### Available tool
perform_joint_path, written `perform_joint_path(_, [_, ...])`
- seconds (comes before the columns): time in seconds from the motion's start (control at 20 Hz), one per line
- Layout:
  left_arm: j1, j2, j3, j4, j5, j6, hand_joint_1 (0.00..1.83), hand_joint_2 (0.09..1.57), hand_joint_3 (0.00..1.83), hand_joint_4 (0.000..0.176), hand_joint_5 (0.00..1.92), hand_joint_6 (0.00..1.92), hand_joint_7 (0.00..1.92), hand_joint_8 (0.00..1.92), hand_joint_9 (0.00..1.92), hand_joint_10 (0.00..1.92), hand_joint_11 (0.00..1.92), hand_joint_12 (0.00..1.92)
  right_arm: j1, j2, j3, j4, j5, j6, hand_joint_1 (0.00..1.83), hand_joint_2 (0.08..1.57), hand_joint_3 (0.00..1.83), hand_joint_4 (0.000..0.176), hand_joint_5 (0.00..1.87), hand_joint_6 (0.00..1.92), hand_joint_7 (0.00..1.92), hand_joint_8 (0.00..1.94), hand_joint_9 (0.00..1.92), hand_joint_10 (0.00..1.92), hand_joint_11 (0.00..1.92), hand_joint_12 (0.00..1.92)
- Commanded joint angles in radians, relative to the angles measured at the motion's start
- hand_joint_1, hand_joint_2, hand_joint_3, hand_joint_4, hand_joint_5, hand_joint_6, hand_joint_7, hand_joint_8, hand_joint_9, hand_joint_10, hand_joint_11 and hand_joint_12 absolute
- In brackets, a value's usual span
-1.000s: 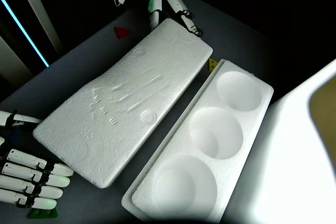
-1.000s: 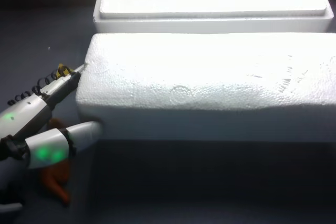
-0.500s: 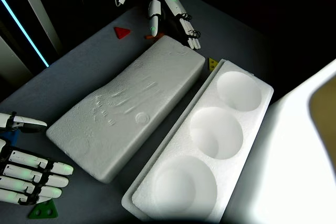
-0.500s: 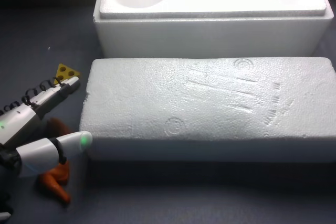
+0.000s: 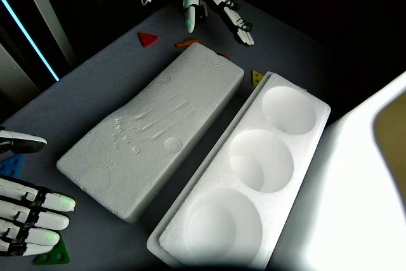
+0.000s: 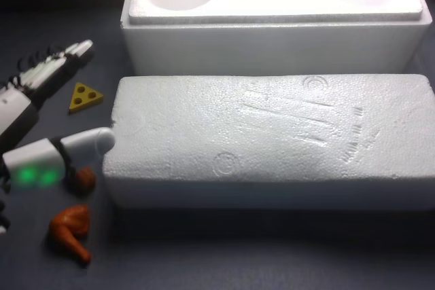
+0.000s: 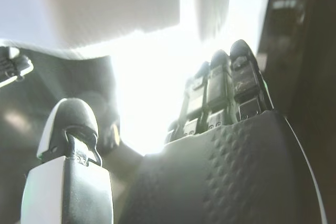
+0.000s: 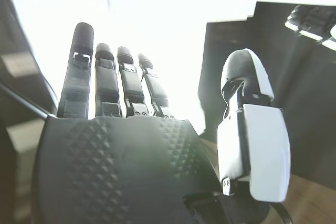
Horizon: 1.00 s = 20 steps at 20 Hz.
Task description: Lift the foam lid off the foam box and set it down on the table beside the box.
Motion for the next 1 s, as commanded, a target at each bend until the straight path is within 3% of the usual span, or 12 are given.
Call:
perform_joint_path(0.0, [-0.019,0.008,0.013,0.014,-0.124,0.001,0.31,1.20,0.01,0.038,0.00,0.00,0.00,0.00,0.00,0.00,0.00,0.00,0.015,0.014,0.002,-0.021,0.133,-0.008,0.33,1.25,0.01,0.019,0.00,0.00,0.00,0.00,0.00,0.00,0.00,0.00])
perform_joint_path(0.15, [-0.102,0.009,0.041,0.084,-0.080,0.006,0.31,1.20,0.00,0.057,0.00,0.00,0.00,0.00,0.00,0.00,0.00,0.00,0.045,0.028,0.008,-0.065,0.129,-0.031,0.30,1.25,0.01,0.007,0.00,0.00,0.00,0.00,0.00,0.00,0.00,0.00])
perform_joint_path(0.2, [-0.124,0.010,0.047,0.107,-0.067,0.007,0.32,1.21,0.01,0.047,0.00,0.00,0.00,0.00,0.00,0.00,0.00,0.00,0.054,0.029,0.012,-0.075,0.123,-0.033,0.31,1.25,0.01,0.009,0.00,0.00,0.00,0.00,0.00,0.00,0.00,0.00])
perform_joint_path(0.25, [-0.156,0.010,0.055,0.137,-0.046,0.009,0.31,1.22,0.01,0.044,0.00,0.00,0.00,0.00,0.00,0.00,0.00,0.00,0.073,0.030,0.018,-0.093,0.107,-0.039,0.31,1.24,0.00,0.036,0.00,0.00,0.00,0.00,0.00,0.00,0.00,0.00])
perform_joint_path(0.3, [-0.182,0.009,0.062,0.164,-0.027,0.009,0.30,1.21,0.01,0.043,0.00,0.00,0.00,0.00,0.00,0.00,0.00,0.00,0.097,0.030,0.025,-0.111,0.085,-0.043,0.32,1.23,0.00,0.041,0.00,0.00,0.00,0.00,0.00,0.00,0.00,0.00])
perform_joint_path(0.4, [-0.230,0.006,0.073,0.218,0.013,0.009,0.28,1.20,0.00,0.072,0.00,0.00,0.00,0.00,0.00,0.00,0.00,0.00,0.163,0.025,0.039,-0.157,0.028,-0.058,0.34,1.25,0.01,0.025,0.00,0.00,0.00,0.00,0.00,0.00,0.00,0.00])
perform_joint_path(0.45, [-0.245,0.004,0.078,0.235,0.029,0.009,0.29,1.21,0.00,0.063,0.00,0.00,0.00,0.00,0.00,0.00,0.00,0.00,0.187,0.019,0.047,-0.176,0.010,-0.063,0.35,1.26,0.01,0.020,0.00,0.00,0.00,0.00,0.00,0.00,0.00,0.00])
perform_joint_path(0.5, [-0.259,0.000,0.084,0.253,0.043,0.003,0.32,1.20,0.00,0.075,0.00,0.00,0.00,0.00,0.00,0.00,0.00,0.00,0.212,0.013,0.057,-0.195,-0.011,-0.063,0.39,1.30,0.03,0.000,0.00,0.00,0.00,0.00,0.00,0.00,0.00,0.00])
perform_joint_path(0.7, [-0.323,-0.009,0.103,0.336,0.104,-0.013,0.31,1.20,0.00,0.031,0.00,0.00,0.00,0.00,0.00,0.00,0.00,0.00,0.312,-0.010,0.085,-0.275,-0.125,-0.075,0.53,1.28,0.01,0.000,0.00,0.00,0.00,0.00,0.00,0.00,0.00,0.00])
perform_joint_path(0.8, [-0.348,-0.014,0.110,0.369,0.131,-0.020,0.29,1.19,0.00,0.031,0.00,0.00,0.00,0.00,0.00,0.00,0.00,0.00,0.338,-0.023,0.095,-0.297,-0.162,-0.075,0.50,1.26,0.00,0.000,0.00,0.00,0.00,0.00,0.00,0.00,0.00,0.00])
perform_joint_path(0.9, [-0.365,-0.025,0.121,0.396,0.151,-0.032,0.27,1.18,0.00,0.046,0.00,0.00,0.00,0.00,0.00,0.00,0.00,0.00,0.347,-0.033,0.102,-0.308,-0.187,-0.075,0.38,1.24,0.00,0.000,0.00,0.00,0.00,0.00,0.00,0.00,0.00,0.00])
perform_joint_path(0.95, [-0.378,-0.034,0.127,0.413,0.163,-0.040,0.26,1.18,0.00,0.038,0.00,0.00,0.00,0.00,0.00,0.00,0.00,0.00,0.348,-0.033,0.102,-0.311,-0.192,-0.075,0.39,1.24,0.00,0.000,0.00,0.00,0.00,0.00,0.00,0.00,0.00,0.00])
